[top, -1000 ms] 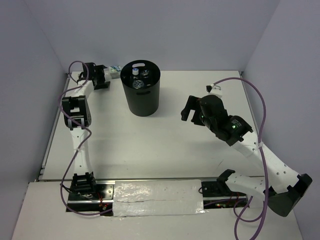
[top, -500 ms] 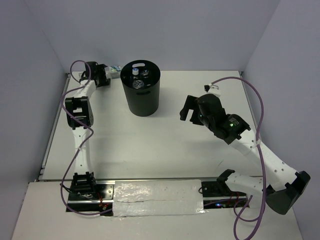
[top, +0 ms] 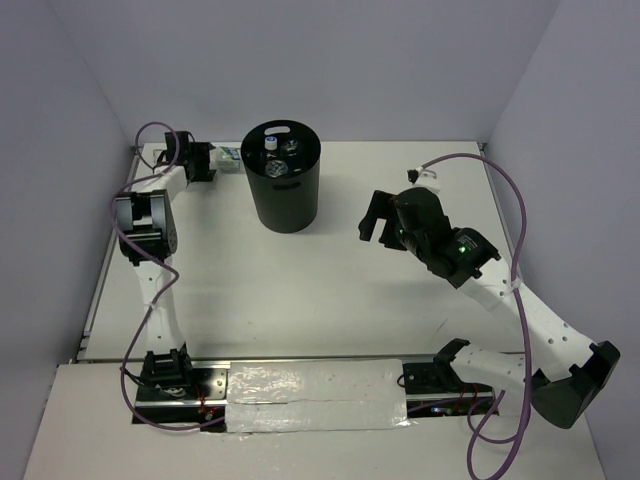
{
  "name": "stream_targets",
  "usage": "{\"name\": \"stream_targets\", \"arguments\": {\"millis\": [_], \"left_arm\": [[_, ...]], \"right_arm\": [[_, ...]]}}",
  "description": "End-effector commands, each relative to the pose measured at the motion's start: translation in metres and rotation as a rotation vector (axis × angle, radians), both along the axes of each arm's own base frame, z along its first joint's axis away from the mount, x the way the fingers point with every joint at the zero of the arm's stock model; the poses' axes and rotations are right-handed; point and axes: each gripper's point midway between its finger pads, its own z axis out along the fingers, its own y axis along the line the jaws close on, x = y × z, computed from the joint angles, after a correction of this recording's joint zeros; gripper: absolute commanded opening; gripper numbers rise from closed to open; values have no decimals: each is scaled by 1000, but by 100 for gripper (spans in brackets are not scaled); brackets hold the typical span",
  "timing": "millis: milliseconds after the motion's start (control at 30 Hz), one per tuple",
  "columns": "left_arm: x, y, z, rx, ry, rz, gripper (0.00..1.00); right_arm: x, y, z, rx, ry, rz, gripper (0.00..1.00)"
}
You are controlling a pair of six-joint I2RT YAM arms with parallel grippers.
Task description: Put the plastic bottles in the bin
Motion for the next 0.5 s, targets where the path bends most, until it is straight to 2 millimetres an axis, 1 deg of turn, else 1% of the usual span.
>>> {"name": "stream_targets", "arguments": {"millis": [0, 33, 67, 100, 133, 167, 233, 267, 300, 333, 367, 400, 433, 467], "left_arm": [[-22, 17, 59, 206, -61, -56, 69], [-32, 23, 77, 264, -70, -79, 69], [-37, 26, 87, 299, -74, -95, 70], [-47, 29, 108, 334, -76, -105, 70], [-55, 34, 116, 403, -67, -127, 70], [-64, 38, 148, 451, -104, -129, 70], [-80, 44, 174, 531, -118, -129, 70], [-89, 54, 189, 612, -115, -114, 71], [-102, 56, 227, 663, -164, -92, 71], [-110, 61, 246, 733, -173, -93, 70], [-122, 63, 280, 783, -217, -67, 70], [-129, 63, 301, 819, -246, -63, 70], [-135, 62, 331, 859, -298, -59, 70], [-143, 53, 354, 918, -343, -98, 69]], "right_arm": [[4, 3, 29, 54, -80, 4, 100], [4, 2, 30, 60, -87, 0, 100], [3, 1, 31, 60, -90, -1, 100], [2, 1, 33, 65, -96, 2, 100], [1, 0, 36, 72, -104, 2, 100], [0, 0, 35, 74, -103, 4, 100], [-3, -1, 40, 88, -120, 7, 100], [-5, -2, 39, 91, -120, 7, 100], [-6, -2, 40, 97, -125, 10, 100], [-8, -4, 40, 100, -130, 12, 100], [-9, -4, 41, 100, -135, 11, 100], [-10, -6, 41, 98, -133, 9, 100], [-11, -7, 41, 99, -136, 7, 100], [-13, -10, 43, 103, -144, 3, 100]]}}
